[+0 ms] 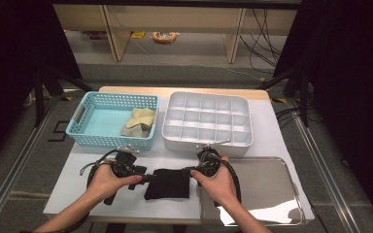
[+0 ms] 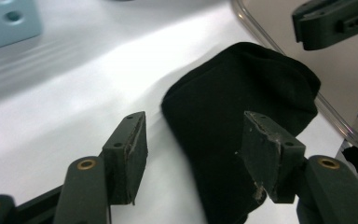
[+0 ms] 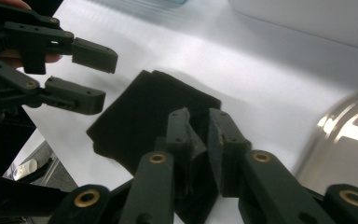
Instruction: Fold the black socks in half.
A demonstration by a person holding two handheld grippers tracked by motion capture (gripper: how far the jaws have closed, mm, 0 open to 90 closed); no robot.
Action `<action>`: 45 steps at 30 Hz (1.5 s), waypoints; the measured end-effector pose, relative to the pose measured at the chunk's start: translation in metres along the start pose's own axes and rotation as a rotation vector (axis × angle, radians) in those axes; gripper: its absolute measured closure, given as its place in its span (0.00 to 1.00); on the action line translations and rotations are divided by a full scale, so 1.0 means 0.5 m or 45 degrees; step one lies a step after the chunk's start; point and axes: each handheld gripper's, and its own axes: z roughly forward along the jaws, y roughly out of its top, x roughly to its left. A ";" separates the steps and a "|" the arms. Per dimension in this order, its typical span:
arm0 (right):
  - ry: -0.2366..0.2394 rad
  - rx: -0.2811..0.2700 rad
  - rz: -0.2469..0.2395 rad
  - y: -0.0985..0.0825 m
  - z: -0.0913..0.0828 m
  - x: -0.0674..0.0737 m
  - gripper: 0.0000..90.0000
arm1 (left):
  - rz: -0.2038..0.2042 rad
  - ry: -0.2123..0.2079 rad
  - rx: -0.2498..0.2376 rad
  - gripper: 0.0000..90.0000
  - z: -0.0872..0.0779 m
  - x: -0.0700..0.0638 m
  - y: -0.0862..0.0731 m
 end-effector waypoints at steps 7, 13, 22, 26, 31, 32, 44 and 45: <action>0.015 0.059 0.000 0.009 0.012 0.023 0.99 | -0.088 -0.014 0.006 0.48 -0.005 0.015 -0.023; 0.052 0.125 0.019 0.012 0.031 0.049 1.00 | -0.189 -0.066 0.043 0.51 0.003 0.019 -0.040; 0.043 0.191 -0.021 0.006 0.064 0.054 1.00 | -0.270 -0.139 0.099 0.55 0.027 0.013 -0.041; 0.050 0.197 -0.018 0.003 0.071 0.056 1.00 | -0.234 -0.139 0.131 0.59 0.032 0.015 -0.038; 0.049 0.227 0.005 0.002 0.074 0.056 1.00 | -0.243 -0.156 0.165 0.69 0.041 0.012 -0.039; 0.070 0.200 -0.066 0.003 0.078 0.052 1.00 | -0.230 -0.162 0.159 0.71 0.043 0.013 -0.038; 0.031 0.258 0.009 -0.007 0.102 0.053 1.00 | -0.258 -0.166 0.112 0.88 0.039 0.003 -0.036; 0.026 0.267 0.018 -0.008 0.103 0.054 1.00 | -0.229 -0.171 0.150 0.89 0.033 0.006 -0.035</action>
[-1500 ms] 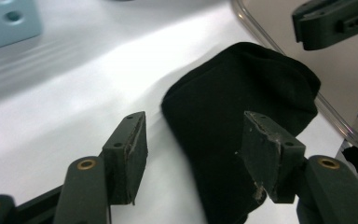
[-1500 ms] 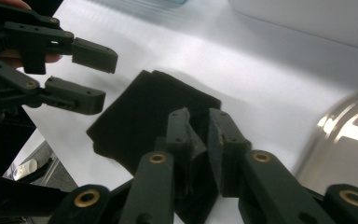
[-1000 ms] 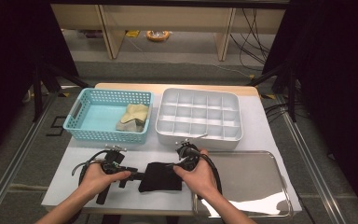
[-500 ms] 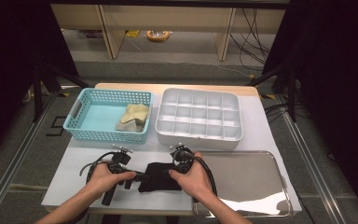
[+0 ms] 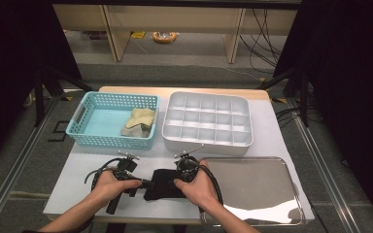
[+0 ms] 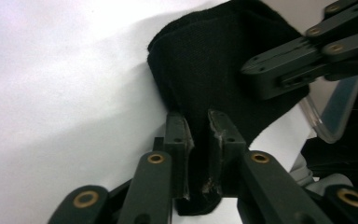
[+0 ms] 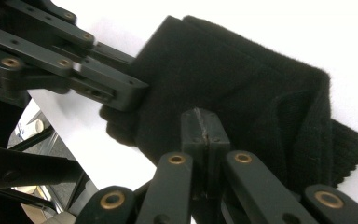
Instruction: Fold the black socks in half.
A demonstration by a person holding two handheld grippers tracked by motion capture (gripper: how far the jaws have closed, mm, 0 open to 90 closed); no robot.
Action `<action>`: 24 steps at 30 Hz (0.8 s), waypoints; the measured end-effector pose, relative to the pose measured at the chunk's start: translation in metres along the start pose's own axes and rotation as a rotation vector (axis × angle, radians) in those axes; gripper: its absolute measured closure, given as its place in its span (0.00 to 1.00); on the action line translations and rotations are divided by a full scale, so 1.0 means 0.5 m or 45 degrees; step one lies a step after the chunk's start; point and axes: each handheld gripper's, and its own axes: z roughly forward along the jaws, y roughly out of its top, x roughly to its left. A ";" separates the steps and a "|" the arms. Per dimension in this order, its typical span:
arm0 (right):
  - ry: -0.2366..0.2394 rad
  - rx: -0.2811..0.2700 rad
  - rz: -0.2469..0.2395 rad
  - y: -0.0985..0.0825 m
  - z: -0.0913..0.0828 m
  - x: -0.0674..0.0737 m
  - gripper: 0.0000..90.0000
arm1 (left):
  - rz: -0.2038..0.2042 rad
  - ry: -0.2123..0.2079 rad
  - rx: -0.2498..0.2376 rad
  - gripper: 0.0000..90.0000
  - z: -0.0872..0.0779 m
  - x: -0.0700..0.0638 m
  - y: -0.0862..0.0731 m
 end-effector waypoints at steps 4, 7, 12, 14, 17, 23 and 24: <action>0.002 0.000 -0.009 -0.001 0.006 -0.003 1.00 | -0.008 -0.024 -0.027 0.91 -0.008 -0.010 0.003; -0.004 0.008 0.017 -0.001 0.007 -0.002 1.00 | 0.012 -0.053 -0.028 0.91 -0.017 -0.018 0.007; -0.005 -0.007 0.013 -0.001 0.009 -0.002 1.00 | 0.006 -0.106 -0.062 0.92 -0.025 -0.035 0.014; -0.002 -0.002 0.017 0.000 0.011 -0.001 1.00 | 0.020 -0.131 -0.057 0.92 -0.027 -0.038 0.018; 0.004 -0.003 0.034 0.001 0.012 0.004 1.00 | 0.020 -0.108 -0.077 0.92 -0.031 -0.046 0.023; 0.028 -0.029 0.017 0.004 0.025 0.009 1.00 | 0.024 -0.102 -0.122 0.92 -0.041 -0.049 0.033; 0.032 -0.026 0.020 0.004 0.025 0.013 1.00 | 0.039 -0.098 -0.110 0.92 -0.042 -0.047 0.033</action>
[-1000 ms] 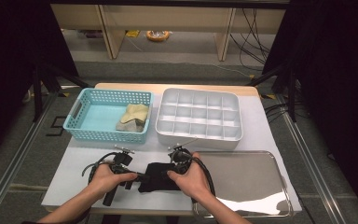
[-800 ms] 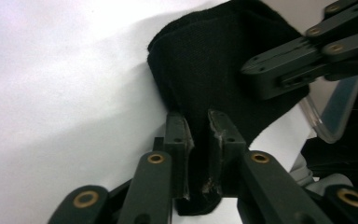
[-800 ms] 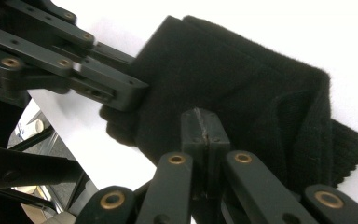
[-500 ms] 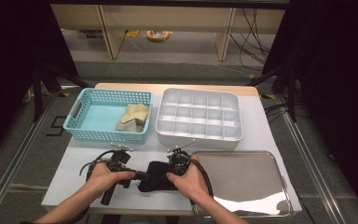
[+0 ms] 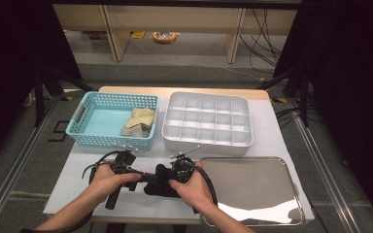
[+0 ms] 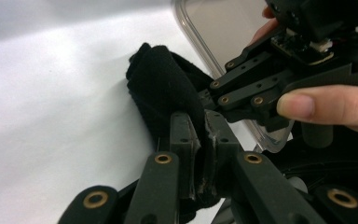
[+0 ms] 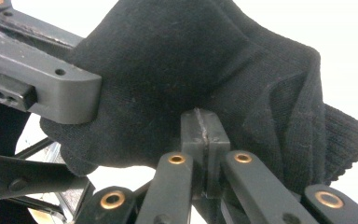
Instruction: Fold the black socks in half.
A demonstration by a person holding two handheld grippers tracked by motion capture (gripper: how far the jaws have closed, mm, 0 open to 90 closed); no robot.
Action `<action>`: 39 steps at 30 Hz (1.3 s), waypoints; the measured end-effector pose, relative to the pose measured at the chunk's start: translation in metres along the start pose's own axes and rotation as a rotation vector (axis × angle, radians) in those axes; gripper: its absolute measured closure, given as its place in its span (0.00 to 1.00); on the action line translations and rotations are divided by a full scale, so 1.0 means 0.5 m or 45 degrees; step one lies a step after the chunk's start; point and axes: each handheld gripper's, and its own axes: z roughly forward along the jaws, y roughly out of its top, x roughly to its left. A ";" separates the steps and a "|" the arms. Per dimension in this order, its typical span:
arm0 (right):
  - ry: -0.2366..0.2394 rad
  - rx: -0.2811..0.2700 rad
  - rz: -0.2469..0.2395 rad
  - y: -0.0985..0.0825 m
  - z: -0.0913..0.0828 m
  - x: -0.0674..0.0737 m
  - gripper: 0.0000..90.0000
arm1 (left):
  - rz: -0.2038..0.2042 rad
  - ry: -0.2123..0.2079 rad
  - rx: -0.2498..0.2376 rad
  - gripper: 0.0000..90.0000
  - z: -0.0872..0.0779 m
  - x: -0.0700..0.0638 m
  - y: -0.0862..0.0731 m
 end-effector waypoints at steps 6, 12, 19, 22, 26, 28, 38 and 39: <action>-0.002 -0.034 -0.009 -0.005 0.001 0.000 1.00 | 0.002 -0.005 -0.001 0.92 -0.001 0.007 -0.004; -0.011 -0.065 0.004 -0.009 -0.016 0.002 1.00 | 0.003 0.019 -0.005 0.92 -0.003 0.007 -0.004; -0.006 -0.073 -0.050 -0.011 0.005 0.000 1.00 | 0.002 0.023 -0.011 0.92 -0.007 0.005 0.000; -0.008 -0.054 0.011 -0.010 0.004 0.007 1.00 | 0.009 0.024 -0.013 0.92 -0.007 0.006 0.002; -0.003 -0.071 0.011 -0.006 0.009 0.009 1.00 | 0.027 0.008 -0.021 0.92 -0.010 0.007 0.006; 0.006 -0.078 0.004 -0.004 0.012 0.010 1.00 | 0.042 0.036 -0.026 0.92 -0.010 0.006 0.007; 0.067 -0.074 0.026 0.003 0.020 0.006 0.99 | 0.102 0.092 0.008 0.92 0.003 -0.002 0.009; 0.057 -0.081 0.044 0.003 0.013 0.007 0.99 | 0.108 0.098 0.018 0.92 0.005 -0.004 0.009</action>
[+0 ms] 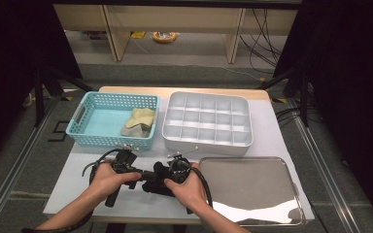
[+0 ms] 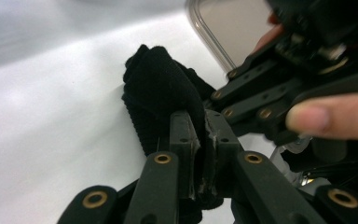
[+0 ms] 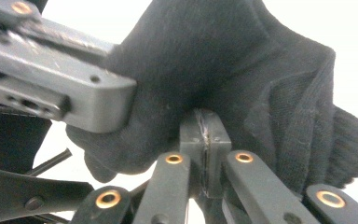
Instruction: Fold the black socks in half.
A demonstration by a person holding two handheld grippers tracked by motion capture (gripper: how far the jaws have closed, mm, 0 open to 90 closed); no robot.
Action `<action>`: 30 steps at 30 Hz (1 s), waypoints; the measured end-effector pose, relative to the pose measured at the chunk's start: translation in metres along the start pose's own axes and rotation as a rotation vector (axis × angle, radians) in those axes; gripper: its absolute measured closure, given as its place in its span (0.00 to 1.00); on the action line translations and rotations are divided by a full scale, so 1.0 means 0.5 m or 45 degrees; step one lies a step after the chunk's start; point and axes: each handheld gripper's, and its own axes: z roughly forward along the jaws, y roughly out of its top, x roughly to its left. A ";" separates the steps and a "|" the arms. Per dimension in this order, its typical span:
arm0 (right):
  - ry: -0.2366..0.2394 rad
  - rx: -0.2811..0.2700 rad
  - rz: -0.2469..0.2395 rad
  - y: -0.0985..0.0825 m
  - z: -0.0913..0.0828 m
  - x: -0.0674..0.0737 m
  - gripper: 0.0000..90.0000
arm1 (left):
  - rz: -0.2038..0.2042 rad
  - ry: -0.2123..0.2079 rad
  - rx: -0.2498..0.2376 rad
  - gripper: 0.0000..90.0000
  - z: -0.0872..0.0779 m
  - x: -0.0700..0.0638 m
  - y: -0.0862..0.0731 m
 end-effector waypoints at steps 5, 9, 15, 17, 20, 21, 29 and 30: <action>-0.017 -0.052 0.033 0.008 -0.060 -0.020 0.96 | 0.027 0.010 0.016 0.92 0.012 -0.010 0.001; -0.020 -0.147 0.084 0.027 -0.106 -0.032 0.92 | 0.065 0.029 0.037 0.92 0.023 -0.020 0.004; -0.016 -0.186 0.059 0.047 -0.118 -0.038 0.83 | 0.092 0.042 0.062 0.91 0.041 -0.031 0.009; -0.010 -0.181 0.062 0.050 -0.111 -0.036 0.80 | 0.106 0.044 0.068 0.91 0.046 -0.035 0.010; 0.001 -0.158 0.072 0.052 -0.098 -0.031 0.75 | 0.134 0.048 0.074 0.91 0.052 -0.041 0.011; 0.003 -0.154 0.074 0.053 -0.094 -0.032 0.74 | 0.132 0.052 0.084 0.91 0.053 -0.043 0.011; -0.019 -0.107 0.060 0.059 -0.069 -0.033 0.83 | 0.162 0.056 0.086 0.90 0.064 -0.049 0.013; -0.036 -0.108 0.061 0.058 -0.069 -0.032 0.89 | 0.166 0.056 0.084 0.89 0.065 -0.049 0.012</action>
